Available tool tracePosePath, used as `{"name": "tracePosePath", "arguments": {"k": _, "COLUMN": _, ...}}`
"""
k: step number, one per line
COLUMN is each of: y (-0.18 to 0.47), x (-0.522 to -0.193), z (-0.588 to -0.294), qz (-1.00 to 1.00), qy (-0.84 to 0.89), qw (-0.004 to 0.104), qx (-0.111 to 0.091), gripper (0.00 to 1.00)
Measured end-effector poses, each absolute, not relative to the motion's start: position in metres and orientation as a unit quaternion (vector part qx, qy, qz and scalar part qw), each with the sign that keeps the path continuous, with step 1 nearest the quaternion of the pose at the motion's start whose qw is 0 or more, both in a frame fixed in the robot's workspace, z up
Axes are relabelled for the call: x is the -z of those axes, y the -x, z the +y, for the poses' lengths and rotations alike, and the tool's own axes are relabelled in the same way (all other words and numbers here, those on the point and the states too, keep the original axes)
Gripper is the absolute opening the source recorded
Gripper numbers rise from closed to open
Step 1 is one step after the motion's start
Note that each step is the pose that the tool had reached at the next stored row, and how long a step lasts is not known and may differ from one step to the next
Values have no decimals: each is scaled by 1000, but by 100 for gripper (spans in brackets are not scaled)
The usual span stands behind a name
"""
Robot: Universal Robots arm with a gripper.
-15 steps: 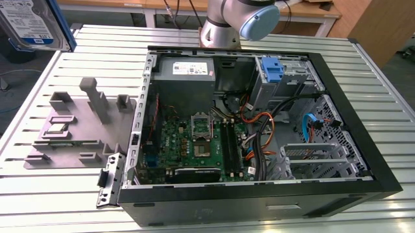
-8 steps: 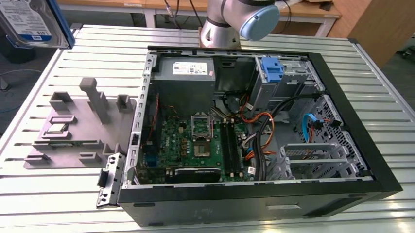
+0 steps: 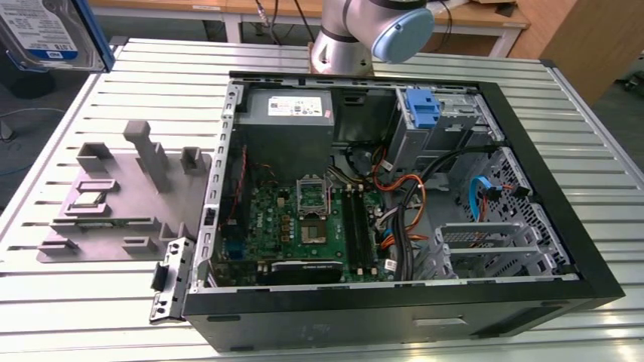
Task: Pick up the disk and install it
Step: 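Pick up the disk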
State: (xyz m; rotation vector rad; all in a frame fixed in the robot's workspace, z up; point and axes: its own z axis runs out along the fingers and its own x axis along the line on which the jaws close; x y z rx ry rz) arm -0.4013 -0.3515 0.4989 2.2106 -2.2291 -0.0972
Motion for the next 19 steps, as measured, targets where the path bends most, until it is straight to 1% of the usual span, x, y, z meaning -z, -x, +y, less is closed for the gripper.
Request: {"name": "tracePosePath", "arguments": {"k": 19, "y": 400, "x": -506, "z": -352, "qz": -710, "qy": -704, "qw": 0, "qx": 31, "gripper": 35}}
